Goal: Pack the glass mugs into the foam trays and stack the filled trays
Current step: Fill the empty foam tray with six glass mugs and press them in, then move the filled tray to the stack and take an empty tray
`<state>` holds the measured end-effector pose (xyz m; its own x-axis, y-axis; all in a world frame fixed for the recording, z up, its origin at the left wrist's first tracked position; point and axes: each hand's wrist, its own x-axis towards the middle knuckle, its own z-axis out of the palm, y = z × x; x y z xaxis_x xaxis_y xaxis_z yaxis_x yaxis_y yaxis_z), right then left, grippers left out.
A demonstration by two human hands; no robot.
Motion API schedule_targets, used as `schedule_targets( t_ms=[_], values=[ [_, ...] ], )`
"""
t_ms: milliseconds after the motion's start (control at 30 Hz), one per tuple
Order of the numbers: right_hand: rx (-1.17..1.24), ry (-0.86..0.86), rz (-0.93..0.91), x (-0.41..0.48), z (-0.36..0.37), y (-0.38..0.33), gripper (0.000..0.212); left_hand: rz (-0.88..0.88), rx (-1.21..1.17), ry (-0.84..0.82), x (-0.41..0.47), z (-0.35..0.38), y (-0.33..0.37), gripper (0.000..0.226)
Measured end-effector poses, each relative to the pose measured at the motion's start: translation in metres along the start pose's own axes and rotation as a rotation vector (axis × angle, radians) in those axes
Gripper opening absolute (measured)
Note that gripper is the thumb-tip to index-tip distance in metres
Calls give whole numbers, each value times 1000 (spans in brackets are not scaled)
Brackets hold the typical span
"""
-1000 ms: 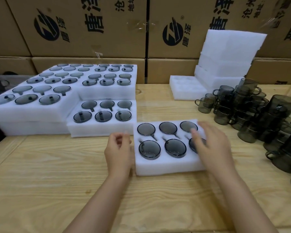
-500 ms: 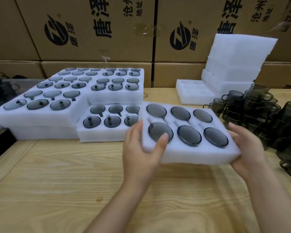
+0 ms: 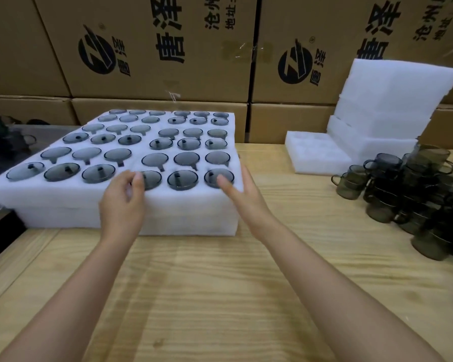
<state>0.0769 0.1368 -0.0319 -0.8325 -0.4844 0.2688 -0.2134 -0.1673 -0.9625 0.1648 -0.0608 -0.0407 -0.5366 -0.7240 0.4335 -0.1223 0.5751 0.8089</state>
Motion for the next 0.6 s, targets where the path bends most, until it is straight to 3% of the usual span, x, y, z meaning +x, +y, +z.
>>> schedule_targets(
  t_ms=[100,167,300,400,467,533,600],
  values=[
    [-22,-83,-42,-5,-8,14,83,112,50,-152,-7,0,-5,52],
    [-90,-79,-30,-7,-7,16,92,165,123,-165,-7,-4,-5,57],
    [-184,39,-10,-5,9,19,100,578,378,68,-6,-4,8,26],
    [-300,64,-17,-8,14,18,103,736,403,165,-27,10,24,21],
    [-349,-5,-37,-8,9,15,83,802,277,125,-57,28,39,25],
    [-509,-76,-139,-16,4,15,33,867,145,34,-96,51,52,28],
    [-608,-87,-149,-35,-9,30,34,968,27,-114,-135,71,59,30]
  ],
)
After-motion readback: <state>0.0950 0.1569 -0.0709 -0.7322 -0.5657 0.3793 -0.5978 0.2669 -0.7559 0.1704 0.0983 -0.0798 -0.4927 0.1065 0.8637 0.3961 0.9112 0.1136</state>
